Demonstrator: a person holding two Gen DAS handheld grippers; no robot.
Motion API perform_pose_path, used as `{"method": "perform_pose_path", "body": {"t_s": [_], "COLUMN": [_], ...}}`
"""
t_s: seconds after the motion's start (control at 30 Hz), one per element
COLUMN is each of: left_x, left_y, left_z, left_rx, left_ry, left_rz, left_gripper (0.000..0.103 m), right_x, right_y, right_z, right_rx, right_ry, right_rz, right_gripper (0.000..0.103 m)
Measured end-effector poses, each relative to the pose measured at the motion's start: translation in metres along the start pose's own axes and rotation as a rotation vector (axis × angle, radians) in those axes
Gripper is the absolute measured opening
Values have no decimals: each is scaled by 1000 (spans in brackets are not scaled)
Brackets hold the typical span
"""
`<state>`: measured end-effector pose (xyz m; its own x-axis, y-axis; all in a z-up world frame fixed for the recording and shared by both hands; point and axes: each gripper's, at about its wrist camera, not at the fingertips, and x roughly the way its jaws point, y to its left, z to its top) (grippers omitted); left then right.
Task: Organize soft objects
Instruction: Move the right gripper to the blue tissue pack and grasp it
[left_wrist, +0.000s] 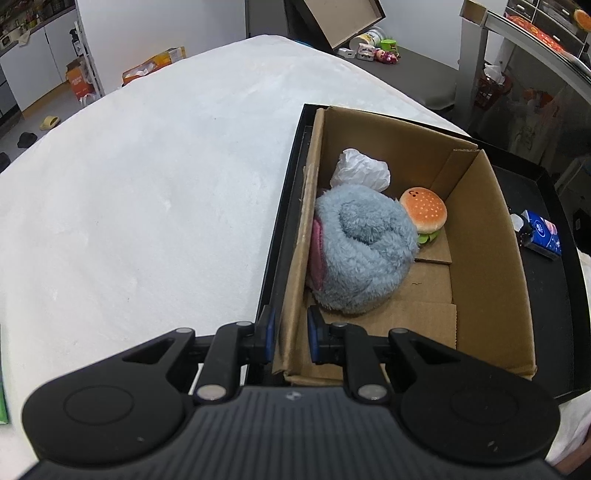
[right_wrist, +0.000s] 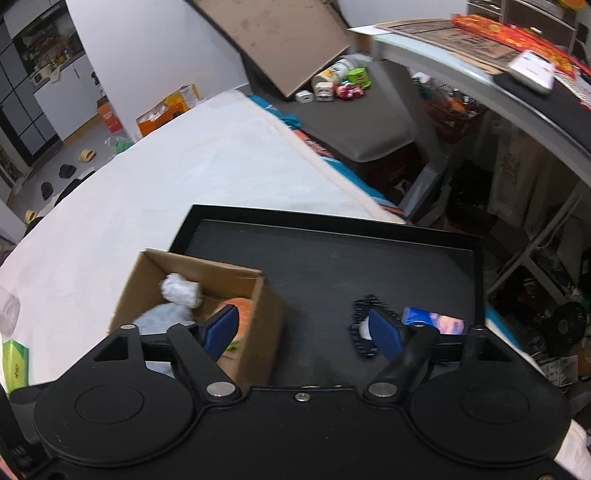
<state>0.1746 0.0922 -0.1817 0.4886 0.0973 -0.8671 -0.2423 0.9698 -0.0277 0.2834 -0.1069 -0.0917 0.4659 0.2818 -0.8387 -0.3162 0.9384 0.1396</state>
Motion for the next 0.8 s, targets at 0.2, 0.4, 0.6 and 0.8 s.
{"method": "perform_pose_path", "body": {"t_s": [0.2, 0.4, 0.6, 0.8], "left_x": [-2, -3, -2, 0], "left_y": [-5, -16, -21, -27], "left_z": [1, 0, 2, 3], "left_rx": [15, 67, 71, 92], "left_ry": [-8, -3, 5, 11], "left_rz": [16, 71, 104, 124], "left_gripper": [20, 22, 24, 24], "right_x": [-3, 2, 12, 27], "right_y": [-44, -67, -87, -108], "right_z": [-6, -12, -20, -28], "right_rx": [89, 116, 148, 205], "right_ry": [-18, -21, -26, -22], "right_rz": [-1, 0, 19, 19], "right_gripper": [83, 83, 83, 76]}}
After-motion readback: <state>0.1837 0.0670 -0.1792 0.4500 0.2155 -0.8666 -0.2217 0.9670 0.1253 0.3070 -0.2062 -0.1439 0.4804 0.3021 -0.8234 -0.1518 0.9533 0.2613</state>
